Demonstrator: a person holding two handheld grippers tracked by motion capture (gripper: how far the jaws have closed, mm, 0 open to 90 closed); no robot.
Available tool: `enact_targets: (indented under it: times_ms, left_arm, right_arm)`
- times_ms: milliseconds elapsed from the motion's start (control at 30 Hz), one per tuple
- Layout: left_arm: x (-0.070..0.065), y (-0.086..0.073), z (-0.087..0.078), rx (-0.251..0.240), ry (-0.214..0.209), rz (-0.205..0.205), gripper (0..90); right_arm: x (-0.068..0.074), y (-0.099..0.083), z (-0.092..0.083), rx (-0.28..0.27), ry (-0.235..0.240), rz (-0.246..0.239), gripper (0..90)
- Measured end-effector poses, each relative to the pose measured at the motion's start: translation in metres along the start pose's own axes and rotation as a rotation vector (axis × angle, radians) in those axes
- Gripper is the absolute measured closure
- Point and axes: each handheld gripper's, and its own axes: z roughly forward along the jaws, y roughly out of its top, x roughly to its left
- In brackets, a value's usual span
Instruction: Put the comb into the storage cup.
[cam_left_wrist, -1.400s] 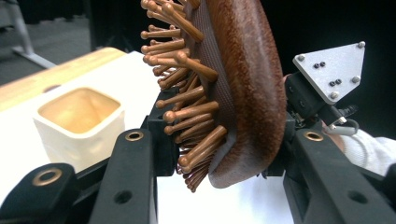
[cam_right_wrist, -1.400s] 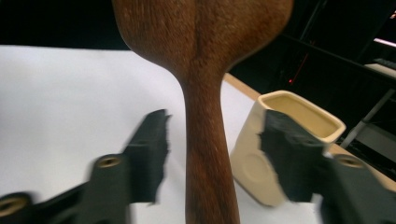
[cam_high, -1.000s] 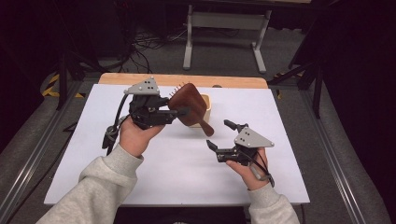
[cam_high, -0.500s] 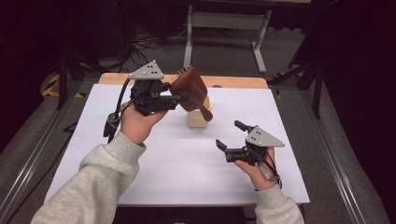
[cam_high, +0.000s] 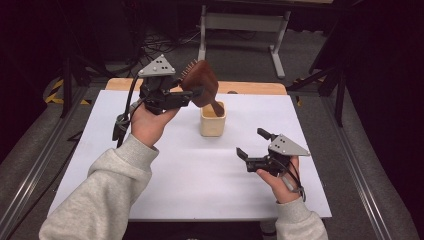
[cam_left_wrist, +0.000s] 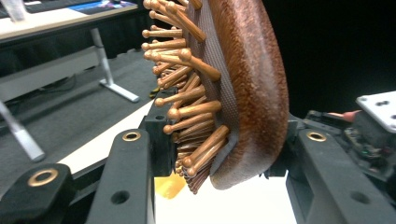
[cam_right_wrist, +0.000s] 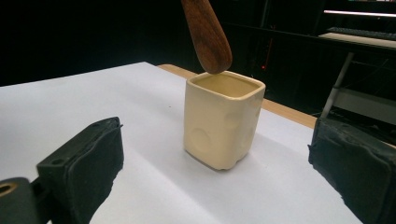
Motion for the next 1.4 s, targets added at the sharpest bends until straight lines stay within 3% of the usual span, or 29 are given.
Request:
enact_targets:
  times_ms: [400, 767, 1400]
  left_arm:
    - [0.01, -0.003, 0.017, 0.0, 0.083, -0.015, 57.9]
    - [0.017, -0.006, 0.031, 0.011, 0.124, -0.033, 57.7]
    - [0.021, -0.016, 0.051, 0.061, 0.145, -0.043, 57.2]
  right_arm:
    - [-0.002, 0.0, -0.001, -0.004, -0.001, 0.0, 4.0]
    - [-0.003, 0.0, -0.003, -0.008, -0.004, 0.003, 4.0]
    - [-0.006, -0.001, -0.004, -0.016, -0.001, 0.009, 2.5]
